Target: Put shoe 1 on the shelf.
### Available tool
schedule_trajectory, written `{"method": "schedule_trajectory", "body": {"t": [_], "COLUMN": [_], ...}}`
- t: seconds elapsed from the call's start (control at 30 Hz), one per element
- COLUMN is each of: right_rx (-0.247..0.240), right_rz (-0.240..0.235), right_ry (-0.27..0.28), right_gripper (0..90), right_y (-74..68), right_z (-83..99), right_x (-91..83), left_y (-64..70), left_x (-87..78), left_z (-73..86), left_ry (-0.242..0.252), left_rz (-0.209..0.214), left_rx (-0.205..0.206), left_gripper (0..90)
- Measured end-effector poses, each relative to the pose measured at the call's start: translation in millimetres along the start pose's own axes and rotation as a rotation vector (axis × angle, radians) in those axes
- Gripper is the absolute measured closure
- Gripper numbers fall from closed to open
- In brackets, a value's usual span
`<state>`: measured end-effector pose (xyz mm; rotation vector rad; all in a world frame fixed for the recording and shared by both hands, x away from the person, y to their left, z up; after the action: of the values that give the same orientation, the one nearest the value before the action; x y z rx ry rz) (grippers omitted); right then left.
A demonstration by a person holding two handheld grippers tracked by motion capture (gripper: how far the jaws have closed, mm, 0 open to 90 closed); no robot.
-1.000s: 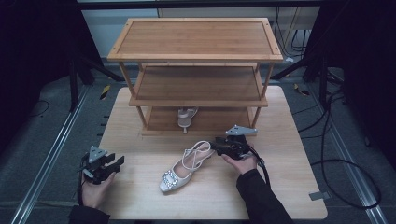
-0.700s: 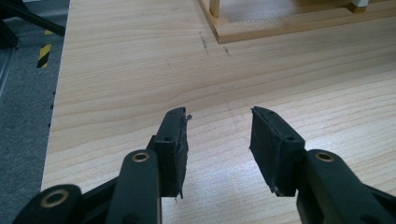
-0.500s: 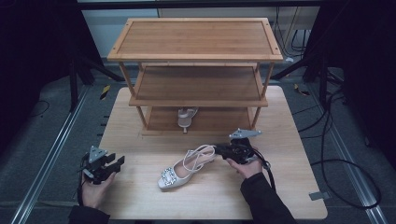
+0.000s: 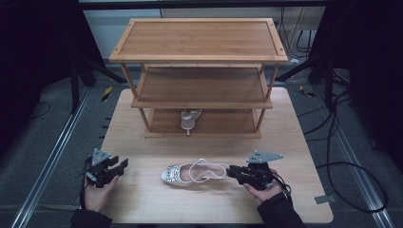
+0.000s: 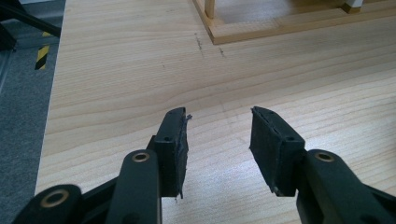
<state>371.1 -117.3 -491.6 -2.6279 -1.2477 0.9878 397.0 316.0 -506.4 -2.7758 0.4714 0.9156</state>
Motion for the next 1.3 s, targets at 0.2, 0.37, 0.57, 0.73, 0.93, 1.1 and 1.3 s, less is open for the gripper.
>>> {"method": "schedule_trajectory", "body": {"t": [0.2,0.37,0.57,0.73,0.93,1.1,1.3], "right_rx": [-0.169,-0.218,-0.262,-0.252,-0.284,-0.281,-0.277], "right_rz": [0.026,-0.011,-0.057,-0.061,-0.072,-0.078,-0.067], "right_ry": [0.068,0.074,0.0,-0.052,-0.076,-0.087,-0.069], "right_gripper": [51.2,40.2,30.2,29.4,36.0,38.4,28.3], "right_y": [-1.9,-2.9,1.3,3.4,-0.6,-7.0,-20.5], "right_z": [-13.5,-18.0,-10.0,-6.5,-4.0,3.6,15.2], "right_x": [2.1,2.4,25.9,37.8,41.3,32.2,26.0], "left_y": [-1.3,-1.5,-0.9,-1.4,-1.9,-1.4,0.1], "left_x": [0.3,0.4,0.5,0.9,0.4,-0.6,-0.2], "left_z": [0.6,0.6,0.3,0.4,0.6,0.2,-0.3], "left_ry": [0.0,0.0,-0.001,-0.002,-0.003,0.0,0.001], "left_rz": [0.002,0.003,0.003,0.002,0.001,0.002,0.003], "left_rx": [-0.002,0.0,0.005,0.004,0.002,0.002,0.004], "left_gripper": [55.0,55.0,55.0,55.0,55.0,55.0,55.0]}}
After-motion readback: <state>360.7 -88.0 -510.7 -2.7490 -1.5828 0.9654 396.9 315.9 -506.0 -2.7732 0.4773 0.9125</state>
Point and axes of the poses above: each handheld gripper's, and its own axes: x roughly forward along the jaws, z roughly out of its underside, y roughly to its right, the point moved 6 cm from there along x, roughly forward along the jaws, and after that the axes turned 5 degrees about x, right-handed, at the moved point
